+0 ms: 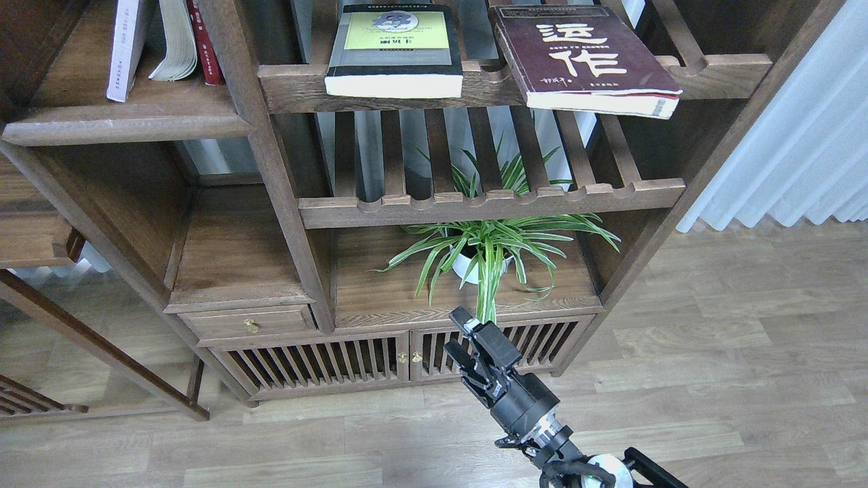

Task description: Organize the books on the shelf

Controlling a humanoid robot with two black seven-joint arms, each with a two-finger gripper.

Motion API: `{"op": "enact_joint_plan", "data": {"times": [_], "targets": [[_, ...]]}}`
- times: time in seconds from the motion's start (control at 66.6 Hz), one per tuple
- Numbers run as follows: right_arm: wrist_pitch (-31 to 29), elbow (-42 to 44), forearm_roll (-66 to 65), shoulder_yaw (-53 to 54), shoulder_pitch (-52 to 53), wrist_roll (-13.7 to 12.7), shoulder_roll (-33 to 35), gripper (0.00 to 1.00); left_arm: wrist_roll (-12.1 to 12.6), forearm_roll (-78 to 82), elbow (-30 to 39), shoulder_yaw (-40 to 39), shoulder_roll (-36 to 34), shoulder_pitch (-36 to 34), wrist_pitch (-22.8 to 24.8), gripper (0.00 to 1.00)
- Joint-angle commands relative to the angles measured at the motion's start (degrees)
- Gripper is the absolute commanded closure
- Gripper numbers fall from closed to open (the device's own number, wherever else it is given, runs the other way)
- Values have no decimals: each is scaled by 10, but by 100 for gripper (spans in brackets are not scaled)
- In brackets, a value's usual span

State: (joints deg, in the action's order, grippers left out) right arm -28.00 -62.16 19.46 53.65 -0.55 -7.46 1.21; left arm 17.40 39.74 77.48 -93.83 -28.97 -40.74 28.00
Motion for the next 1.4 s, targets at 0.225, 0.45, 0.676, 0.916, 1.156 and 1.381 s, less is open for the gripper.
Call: {"op": "enact_joint_plan", "data": {"times": [0.225, 0.45, 0.676, 0.916, 1.156, 1.381], "targets": [[0, -13, -2, 20, 7, -2, 5, 1, 16, -93, 18, -91, -17, 99, 0, 1], [0, -95, -2, 20, 5, -1, 47, 4, 14, -146, 18, -89, -11, 143, 0, 1], [0, -174, -2, 32, 3, -1, 118, 8, 12, -150, 18, -75, 97, 204, 0, 1], [0, -182, -4, 50, 12, -1, 131, 8, 12, -165, 18, -14, 192, 268, 0, 1], [0, -182, -4, 101, 45, -1, 130, 9, 11, -165, 18, 23, 209, 308, 0, 1], [0, -181, -1, 149, 103, 0, 127, 7, 5, -168, 17, 30, 272, 384, 0, 1]]}}
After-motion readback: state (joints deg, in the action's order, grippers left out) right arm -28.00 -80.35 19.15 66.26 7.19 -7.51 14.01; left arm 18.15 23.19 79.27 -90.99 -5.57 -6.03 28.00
